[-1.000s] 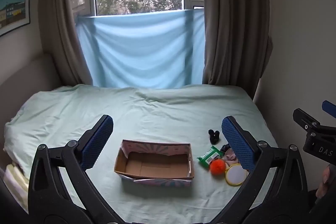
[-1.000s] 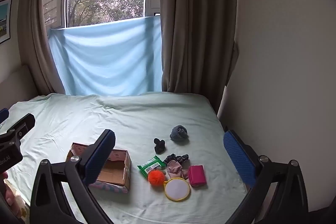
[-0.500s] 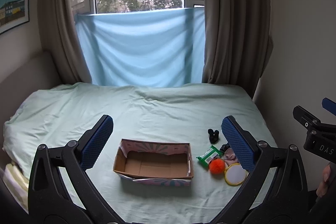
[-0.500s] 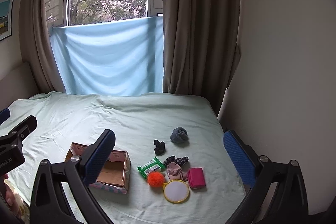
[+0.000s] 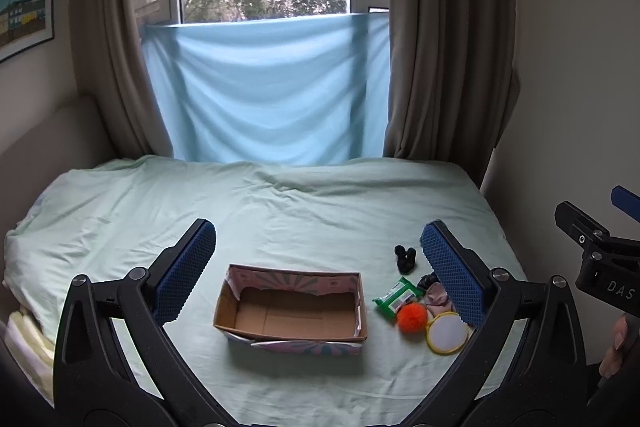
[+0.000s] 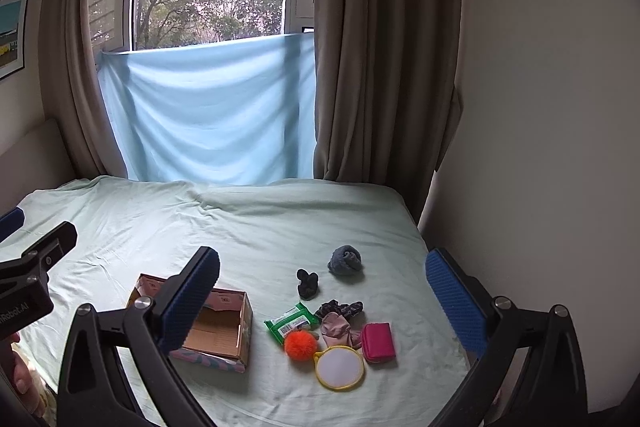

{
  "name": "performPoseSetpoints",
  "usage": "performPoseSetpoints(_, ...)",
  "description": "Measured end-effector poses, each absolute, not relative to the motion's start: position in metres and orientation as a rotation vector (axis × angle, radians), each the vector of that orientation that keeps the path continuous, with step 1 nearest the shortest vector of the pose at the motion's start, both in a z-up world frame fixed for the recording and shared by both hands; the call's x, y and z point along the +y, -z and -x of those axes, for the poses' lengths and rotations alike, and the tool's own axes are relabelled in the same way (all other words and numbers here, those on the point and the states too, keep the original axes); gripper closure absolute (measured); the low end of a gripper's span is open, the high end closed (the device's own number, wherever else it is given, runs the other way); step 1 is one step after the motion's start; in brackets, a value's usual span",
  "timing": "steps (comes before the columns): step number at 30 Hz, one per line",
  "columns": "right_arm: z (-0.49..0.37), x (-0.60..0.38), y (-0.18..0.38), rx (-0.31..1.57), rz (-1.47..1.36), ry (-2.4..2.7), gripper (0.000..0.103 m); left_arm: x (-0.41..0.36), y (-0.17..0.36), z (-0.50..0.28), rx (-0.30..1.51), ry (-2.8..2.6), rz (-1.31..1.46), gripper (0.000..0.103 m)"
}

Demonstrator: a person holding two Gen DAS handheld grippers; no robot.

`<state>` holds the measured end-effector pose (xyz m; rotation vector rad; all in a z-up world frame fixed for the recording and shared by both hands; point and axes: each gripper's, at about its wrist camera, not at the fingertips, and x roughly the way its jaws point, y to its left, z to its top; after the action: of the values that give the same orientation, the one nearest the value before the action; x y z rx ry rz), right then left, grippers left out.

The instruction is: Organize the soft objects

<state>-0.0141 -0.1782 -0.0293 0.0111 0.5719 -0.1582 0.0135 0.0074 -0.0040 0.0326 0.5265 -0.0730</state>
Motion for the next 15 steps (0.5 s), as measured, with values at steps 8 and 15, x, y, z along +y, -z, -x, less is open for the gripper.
performPoseSetpoints(8, 0.0126, -0.176, 0.0293, 0.566, -0.007, 0.154, 0.0, 0.0072, 0.0047, -0.0153, 0.526, 0.072, -0.034, 0.001)
performPoseSetpoints(15, 0.012, -0.1755, 0.0297, 0.565, -0.009, 0.161, 0.0, 0.008, 0.0055, -0.0166, 0.53, 0.079, -0.031, 0.001)
